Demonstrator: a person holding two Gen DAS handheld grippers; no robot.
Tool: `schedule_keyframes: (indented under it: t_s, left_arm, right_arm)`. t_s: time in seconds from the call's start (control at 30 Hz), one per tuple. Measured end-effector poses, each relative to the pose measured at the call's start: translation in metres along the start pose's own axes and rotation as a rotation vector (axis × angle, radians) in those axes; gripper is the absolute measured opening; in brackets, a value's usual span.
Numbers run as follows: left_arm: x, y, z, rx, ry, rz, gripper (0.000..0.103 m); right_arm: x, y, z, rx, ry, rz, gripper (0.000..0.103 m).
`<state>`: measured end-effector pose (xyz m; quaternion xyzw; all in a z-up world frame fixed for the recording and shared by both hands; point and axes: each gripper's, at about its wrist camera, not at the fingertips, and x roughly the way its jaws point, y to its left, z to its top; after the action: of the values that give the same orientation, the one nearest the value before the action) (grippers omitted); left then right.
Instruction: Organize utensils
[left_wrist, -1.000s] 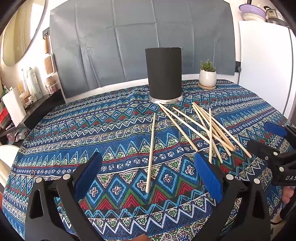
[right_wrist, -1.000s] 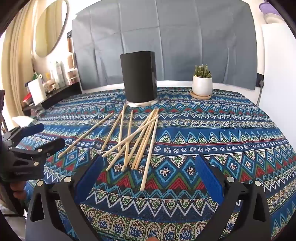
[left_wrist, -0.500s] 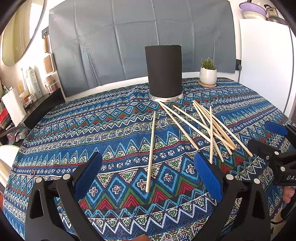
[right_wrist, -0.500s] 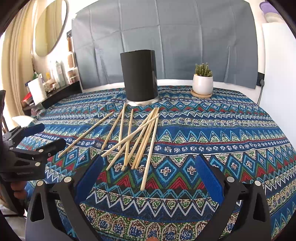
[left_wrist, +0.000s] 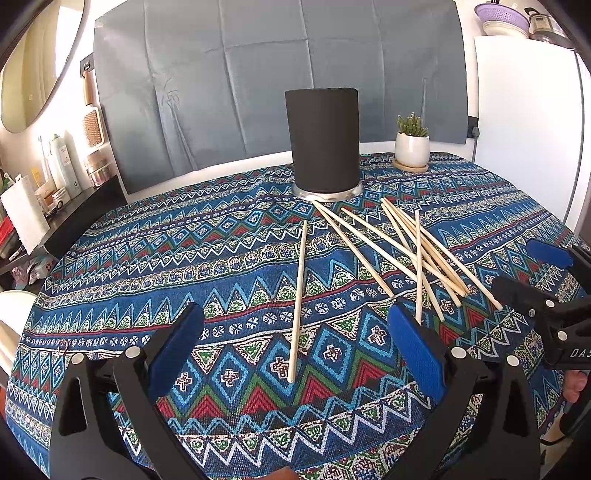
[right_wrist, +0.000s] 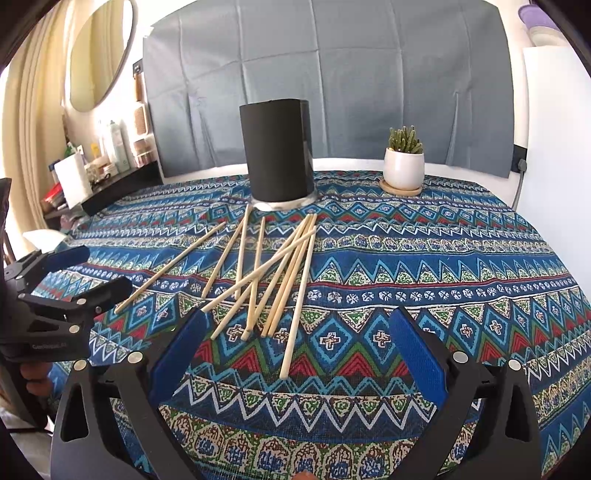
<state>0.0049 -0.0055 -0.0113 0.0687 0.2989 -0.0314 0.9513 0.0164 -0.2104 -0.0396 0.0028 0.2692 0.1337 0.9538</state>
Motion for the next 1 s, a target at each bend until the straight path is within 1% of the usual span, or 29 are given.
schedule_keyframes:
  t_s: [0.5, 0.67, 0.7, 0.77, 0.83, 0.87, 0.93, 1.0]
  left_arm:
    - [0.006, 0.004, 0.003, -0.015, 0.035, -0.005, 0.097]
    - [0.009, 0.004, 0.004, -0.012, 0.050, 0.002, 0.097]
    - [0.009, 0.004, 0.004, -0.007, 0.053, -0.001, 0.097]
    - [0.010, 0.003, 0.004, 0.006, 0.057, 0.009, 0.097]
    - [0.013, 0.004, 0.006, 0.020, 0.072, 0.026, 0.097]
    - [0.015, 0.007, 0.007, 0.020, 0.087, 0.023, 0.097]
    - [0.020, 0.014, 0.012, 0.002, 0.138, -0.019, 0.097]
    - [0.027, 0.024, 0.018, -0.035, 0.201, -0.078, 0.097]
  right_arm:
    - [0.002, 0.000, 0.001, 0.000, 0.008, 0.002, 0.095]
    - [0.003, -0.001, 0.001, -0.003, 0.016, -0.020, 0.095]
    - [0.003, 0.001, 0.001, -0.013, 0.025, -0.031, 0.095]
    - [0.006, 0.001, 0.004, -0.030, 0.057, -0.019, 0.095]
    - [0.012, -0.003, 0.008, -0.021, 0.115, 0.010, 0.095]
    - [0.015, -0.006, 0.010, -0.008, 0.146, 0.025, 0.095]
    - [0.020, -0.013, 0.016, 0.006, 0.191, 0.035, 0.095]
    - [0.024, -0.019, 0.024, -0.001, 0.218, 0.002, 0.095]
